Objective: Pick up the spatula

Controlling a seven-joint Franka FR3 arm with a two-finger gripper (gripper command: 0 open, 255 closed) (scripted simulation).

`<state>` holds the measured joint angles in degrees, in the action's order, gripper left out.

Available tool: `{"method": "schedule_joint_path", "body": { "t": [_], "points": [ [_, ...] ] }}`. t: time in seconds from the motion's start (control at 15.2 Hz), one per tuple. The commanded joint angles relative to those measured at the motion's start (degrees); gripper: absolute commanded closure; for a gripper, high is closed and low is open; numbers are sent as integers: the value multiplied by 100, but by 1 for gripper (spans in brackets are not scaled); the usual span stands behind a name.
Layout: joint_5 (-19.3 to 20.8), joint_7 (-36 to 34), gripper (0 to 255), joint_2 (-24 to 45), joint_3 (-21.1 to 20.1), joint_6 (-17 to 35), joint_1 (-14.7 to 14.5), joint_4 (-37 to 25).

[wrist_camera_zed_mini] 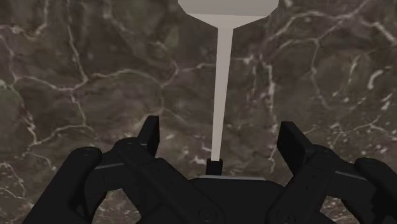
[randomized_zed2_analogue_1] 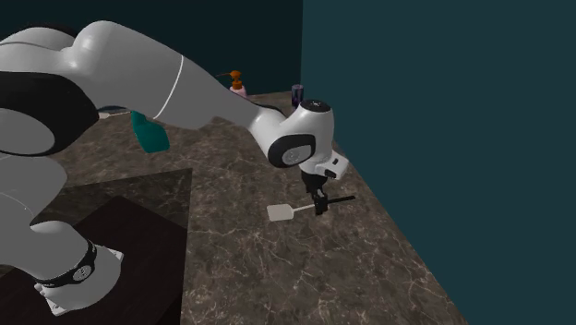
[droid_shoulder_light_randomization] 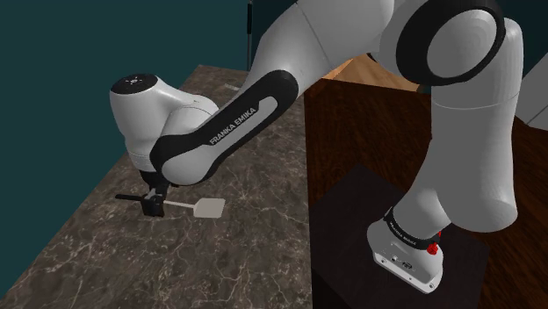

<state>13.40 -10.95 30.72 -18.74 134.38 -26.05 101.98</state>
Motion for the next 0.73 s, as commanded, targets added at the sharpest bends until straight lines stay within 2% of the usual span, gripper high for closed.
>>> {"method": "schedule_joint_path", "body": {
  "t": [0.0,0.66],
  "points": [
    [9,-4,255,27,7,15,-6,-15],
    [-13,10,255,-30,-9,-38,6,-12]
  ]
}}
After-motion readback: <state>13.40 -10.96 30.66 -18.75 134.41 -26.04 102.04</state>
